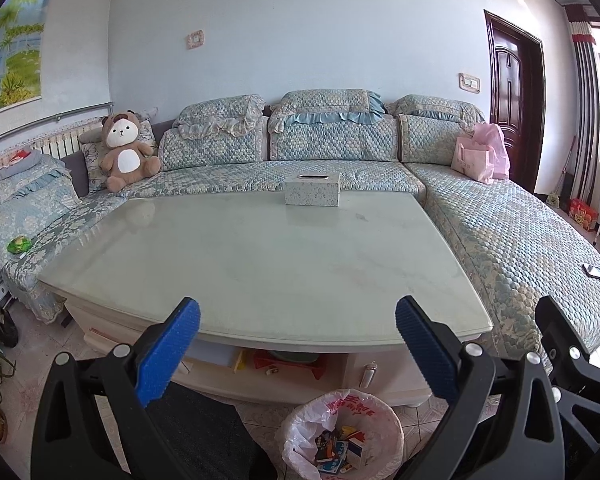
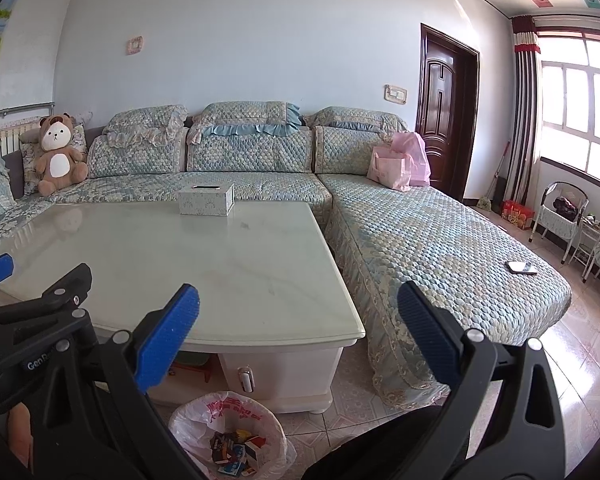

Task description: Collect trash

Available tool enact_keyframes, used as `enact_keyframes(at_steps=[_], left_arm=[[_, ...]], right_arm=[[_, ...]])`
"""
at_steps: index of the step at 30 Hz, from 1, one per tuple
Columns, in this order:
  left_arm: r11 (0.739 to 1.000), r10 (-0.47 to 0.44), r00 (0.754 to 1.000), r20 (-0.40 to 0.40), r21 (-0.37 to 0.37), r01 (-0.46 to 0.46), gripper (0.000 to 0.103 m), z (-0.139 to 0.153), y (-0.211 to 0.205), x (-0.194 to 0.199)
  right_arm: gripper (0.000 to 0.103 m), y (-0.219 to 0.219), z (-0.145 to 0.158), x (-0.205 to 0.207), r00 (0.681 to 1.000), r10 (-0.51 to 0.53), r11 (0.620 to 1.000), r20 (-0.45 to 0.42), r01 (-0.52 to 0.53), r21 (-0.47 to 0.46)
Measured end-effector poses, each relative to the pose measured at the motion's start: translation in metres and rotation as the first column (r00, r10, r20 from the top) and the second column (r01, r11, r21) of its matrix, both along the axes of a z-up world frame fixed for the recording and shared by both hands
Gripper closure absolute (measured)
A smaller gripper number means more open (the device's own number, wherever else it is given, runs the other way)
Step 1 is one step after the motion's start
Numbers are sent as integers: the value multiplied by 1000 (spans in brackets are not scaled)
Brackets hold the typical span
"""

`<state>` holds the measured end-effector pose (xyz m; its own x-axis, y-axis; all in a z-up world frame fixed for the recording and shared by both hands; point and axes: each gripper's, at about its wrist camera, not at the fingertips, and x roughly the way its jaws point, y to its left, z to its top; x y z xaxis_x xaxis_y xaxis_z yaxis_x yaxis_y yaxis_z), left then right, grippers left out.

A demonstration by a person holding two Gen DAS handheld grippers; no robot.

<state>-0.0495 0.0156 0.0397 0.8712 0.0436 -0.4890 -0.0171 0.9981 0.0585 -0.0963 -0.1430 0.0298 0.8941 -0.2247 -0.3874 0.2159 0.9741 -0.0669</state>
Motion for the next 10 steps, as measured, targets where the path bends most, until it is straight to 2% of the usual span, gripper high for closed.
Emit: enact_keyframes(at_steps=[5,10], left_arm=[[1000,-3,1000,-18,-22,3,7,0,2,1],[1000,6,1000,-16,-13,-6,7,2,2,2]], right_arm=[[6,1,-1,-1,1000,0,1000,0,0,-2],[6,1,-2,-1,1000,3,1000,-2,-3,5]])
